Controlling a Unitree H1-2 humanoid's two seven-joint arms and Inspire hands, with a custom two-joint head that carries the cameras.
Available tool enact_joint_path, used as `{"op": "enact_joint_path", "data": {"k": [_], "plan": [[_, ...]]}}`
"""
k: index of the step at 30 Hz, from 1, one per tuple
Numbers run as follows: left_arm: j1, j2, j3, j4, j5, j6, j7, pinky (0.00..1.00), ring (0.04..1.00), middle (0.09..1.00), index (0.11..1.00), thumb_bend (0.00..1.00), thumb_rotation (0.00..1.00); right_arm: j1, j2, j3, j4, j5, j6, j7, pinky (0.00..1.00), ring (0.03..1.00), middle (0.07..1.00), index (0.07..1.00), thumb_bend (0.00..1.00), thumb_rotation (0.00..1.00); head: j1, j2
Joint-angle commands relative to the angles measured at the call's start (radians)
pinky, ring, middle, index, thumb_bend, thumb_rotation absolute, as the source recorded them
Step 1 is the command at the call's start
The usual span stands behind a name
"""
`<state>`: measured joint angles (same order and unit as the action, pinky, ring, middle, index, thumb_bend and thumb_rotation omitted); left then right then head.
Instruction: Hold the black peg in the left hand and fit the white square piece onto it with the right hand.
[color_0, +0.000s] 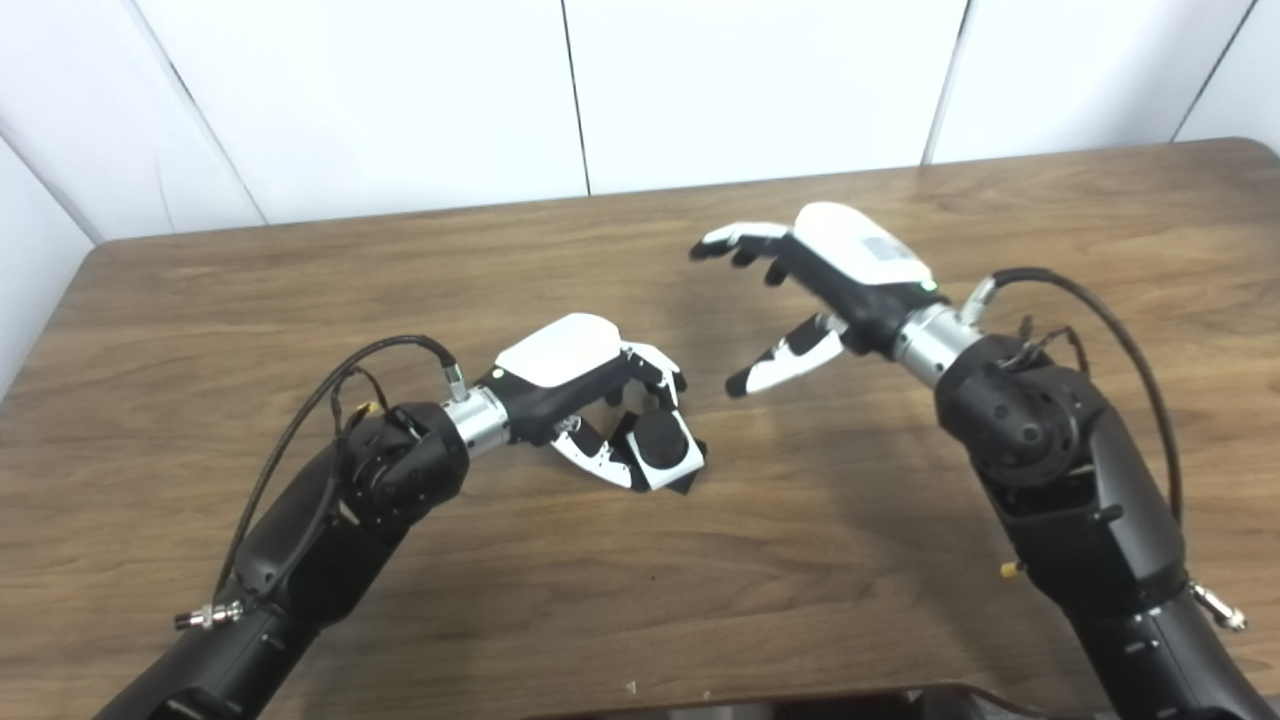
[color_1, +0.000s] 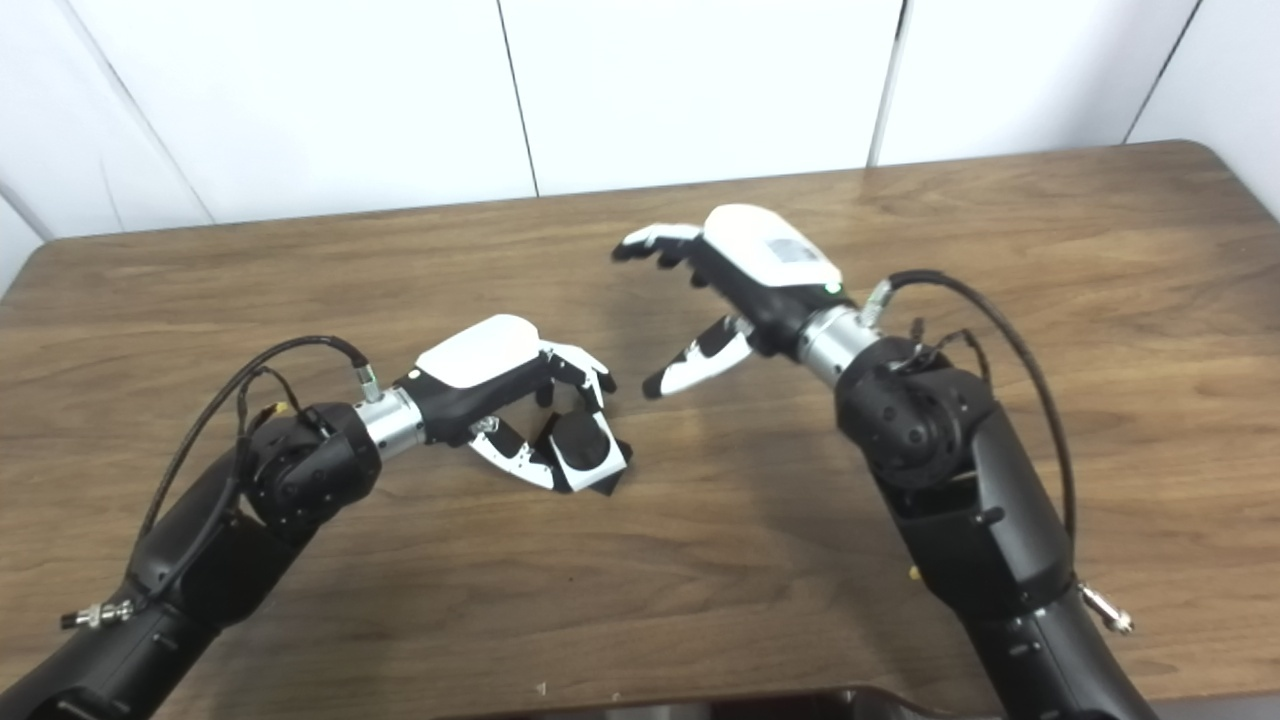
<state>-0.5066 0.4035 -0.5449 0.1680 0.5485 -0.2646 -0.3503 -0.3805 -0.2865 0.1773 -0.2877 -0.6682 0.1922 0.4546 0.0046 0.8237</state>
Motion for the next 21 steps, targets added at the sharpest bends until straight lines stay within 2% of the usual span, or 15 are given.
{"op": "enact_joint_path", "data": {"k": [1,7,12,13,14,18,21], "plan": [[0.042,0.041,-0.033,0.054,0.082,0.048,-0.068,0.58,0.700,0.767,0.492,0.52,0.08,-0.022,0.026,-0.041,0.000,0.059,-0.003,-0.066,0.58,0.730,0.781,0.764,0.78,0.19,0.001,0.000],[0.042,0.044,-0.032,0.059,0.088,0.046,-0.060,0.58,0.706,0.772,0.494,0.52,0.08,0.032,0.102,-0.117,0.021,0.181,0.034,-0.150,0.59,0.723,0.773,0.763,0.78,0.20,-0.006,-0.002],[0.058,0.044,-0.006,0.052,0.054,0.060,-0.054,0.57,0.708,0.773,0.496,0.52,0.08,0.089,0.180,-0.167,0.041,0.262,0.089,-0.220,0.60,0.735,0.781,0.784,0.75,0.25,-0.017,-0.005],[0.064,0.042,0.003,0.051,0.040,0.063,-0.053,0.57,0.708,0.769,0.601,0.72,0.13,0.097,0.190,-0.172,0.044,0.270,0.097,-0.231,0.63,0.743,0.783,0.789,0.72,0.28,-0.019,-0.005],[0.071,0.041,0.015,0.045,0.021,0.079,-0.059,0.58,0.712,0.771,0.647,0.79,0.16,0.107,0.201,-0.177,0.046,0.278,0.101,-0.244,0.64,0.747,0.784,0.791,0.71,0.29,-0.022,-0.005],[0.104,0.041,0.073,-0.016,-0.066,0.196,-0.126,0.66,0.792,0.829,0.824,0.90,0.20,0.150,0.233,-0.180,0.051,0.304,0.104,-0.289,0.65,0.751,0.791,0.791,0.65,0.31,-0.027,-0.009],[0.138,0.047,0.124,-0.052,-0.138,0.255,-0.134,0.70,0.843,0.868,0.885,0.92,0.29,0.175,0.249,-0.181,0.062,0.335,0.073,-0.319,0.64,0.752,0.793,0.791,0.64,0.32,-0.034,-0.012]]}}
